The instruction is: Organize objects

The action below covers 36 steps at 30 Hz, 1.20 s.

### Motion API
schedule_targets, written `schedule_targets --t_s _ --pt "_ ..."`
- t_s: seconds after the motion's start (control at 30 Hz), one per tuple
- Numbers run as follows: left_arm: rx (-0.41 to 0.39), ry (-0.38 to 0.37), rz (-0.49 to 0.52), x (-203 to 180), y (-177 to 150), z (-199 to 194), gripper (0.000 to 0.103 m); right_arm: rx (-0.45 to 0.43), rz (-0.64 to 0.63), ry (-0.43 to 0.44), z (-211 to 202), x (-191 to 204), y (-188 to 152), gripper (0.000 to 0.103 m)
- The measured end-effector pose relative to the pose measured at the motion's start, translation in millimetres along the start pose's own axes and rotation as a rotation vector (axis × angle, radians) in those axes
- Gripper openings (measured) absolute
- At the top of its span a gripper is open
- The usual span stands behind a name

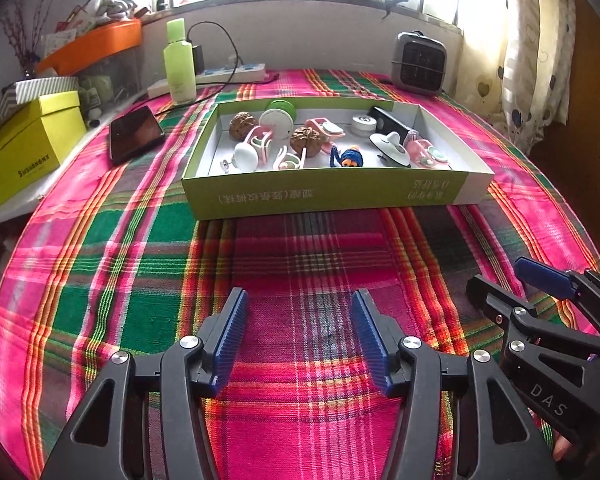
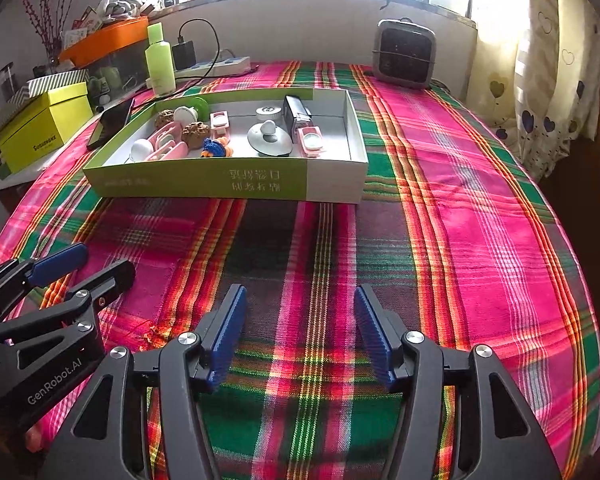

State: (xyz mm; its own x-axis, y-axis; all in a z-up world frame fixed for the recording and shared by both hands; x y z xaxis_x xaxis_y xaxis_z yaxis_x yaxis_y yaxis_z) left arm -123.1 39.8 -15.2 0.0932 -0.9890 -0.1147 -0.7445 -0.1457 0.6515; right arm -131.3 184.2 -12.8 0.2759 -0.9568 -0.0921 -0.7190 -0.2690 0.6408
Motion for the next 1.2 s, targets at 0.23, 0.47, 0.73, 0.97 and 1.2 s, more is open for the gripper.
schedule_targets --t_s 0.23,0.47,0.73,0.97,1.2 --pt "-0.003 -0.023 -0.041 2.2 -1.0 -1.3 0.057 0.0 0.001 -0.003 0.3 0.2 0.3 0.058" --pt "-0.003 -0.018 -0.036 1.9 -1.1 -1.6 0.057 0.0 0.0 -0.002 0.4 0.1 0.3 0.058" --pt "-0.002 0.017 -0.002 -3.0 -3.4 -1.4 0.057 0.0 0.0 -0.002 0.5 0.0 0.2 0.058" --pt "-0.002 0.02 0.0 -3.3 -3.9 -1.3 0.057 0.0 0.0 -0.002 0.7 0.1 0.1 0.058" --pt "-0.002 0.019 0.0 -3.3 -4.0 -1.3 0.057 0.0 0.0 -0.002 0.7 0.0 0.1 0.058"
Point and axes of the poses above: each gripper's, at about its wrist camera, not at the fingertips, and z roughly the way its jaws point, x to its left, y to its top, the point moved 3 cm from there along z, roughly the way its jaws point, and after that the axes turned 8 degrees about -z, right-handed, at the moved point
